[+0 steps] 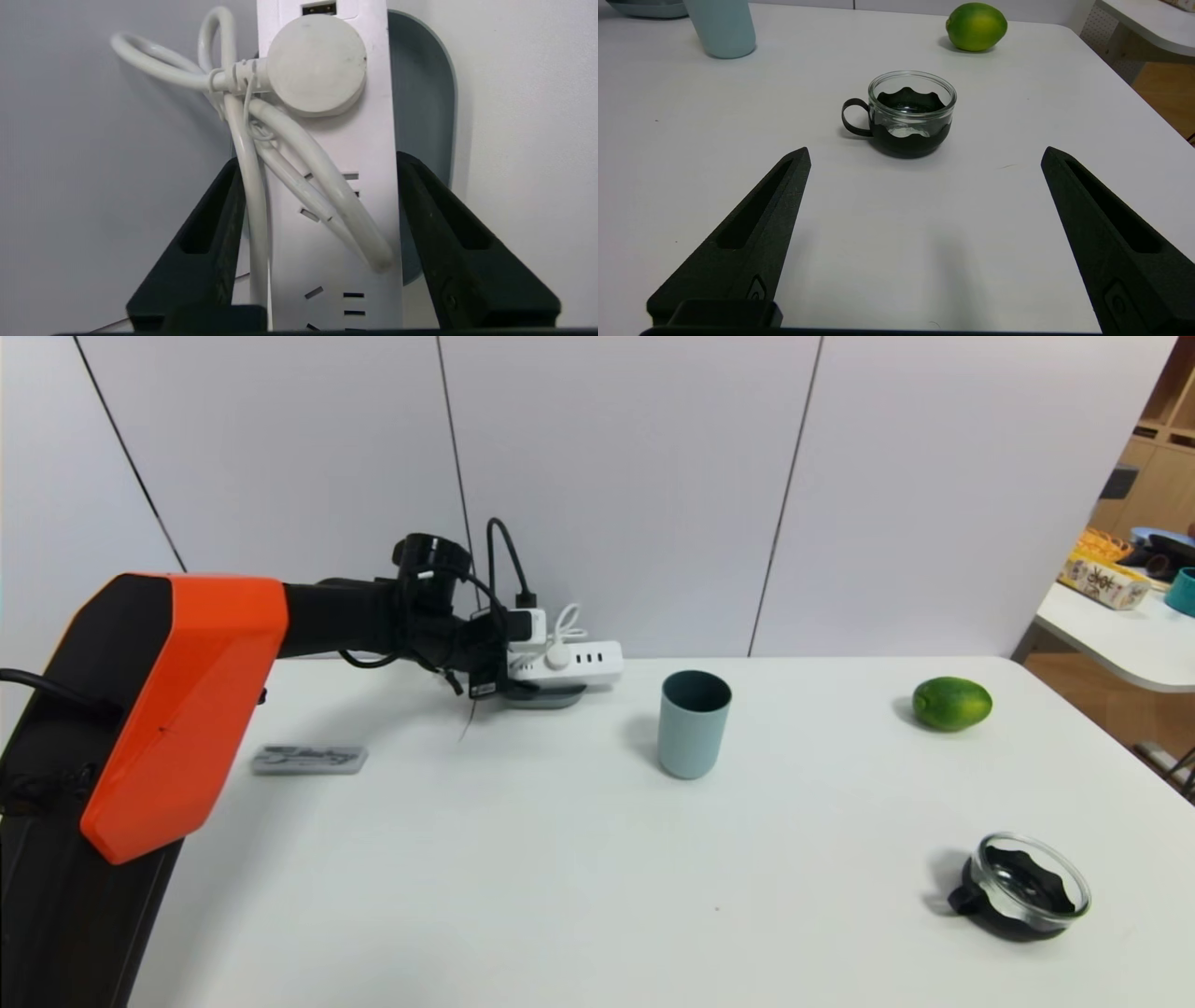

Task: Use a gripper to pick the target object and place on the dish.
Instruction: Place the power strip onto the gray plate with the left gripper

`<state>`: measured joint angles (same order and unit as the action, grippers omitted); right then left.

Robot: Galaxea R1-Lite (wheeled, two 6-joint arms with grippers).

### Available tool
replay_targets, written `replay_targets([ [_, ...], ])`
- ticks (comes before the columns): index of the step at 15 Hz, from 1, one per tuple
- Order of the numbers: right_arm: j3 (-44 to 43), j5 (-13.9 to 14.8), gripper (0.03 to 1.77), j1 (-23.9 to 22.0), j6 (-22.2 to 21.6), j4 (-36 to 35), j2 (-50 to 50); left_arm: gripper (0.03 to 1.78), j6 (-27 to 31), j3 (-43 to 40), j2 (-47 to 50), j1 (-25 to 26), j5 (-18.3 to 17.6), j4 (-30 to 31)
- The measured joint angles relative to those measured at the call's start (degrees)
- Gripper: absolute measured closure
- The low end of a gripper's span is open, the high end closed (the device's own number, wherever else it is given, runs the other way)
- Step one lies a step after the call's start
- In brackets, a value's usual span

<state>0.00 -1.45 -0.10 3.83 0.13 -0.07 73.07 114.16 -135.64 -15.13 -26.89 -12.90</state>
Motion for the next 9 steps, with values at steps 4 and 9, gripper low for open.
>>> replay_targets([
  [4, 0.0, -0.02, 0.09, 0.0, 0.0, 0.0, 0.0, 0.45, 0.0, 0.02, 0.04, 0.02, 0.05, -0.09],
  [9, 0.0, -0.02, 0.09, 0.0, 0.0, 0.05, 0.0, 0.29, -0.11, 0.02, 2.01, 0.0, 0.22, -0.49],
])
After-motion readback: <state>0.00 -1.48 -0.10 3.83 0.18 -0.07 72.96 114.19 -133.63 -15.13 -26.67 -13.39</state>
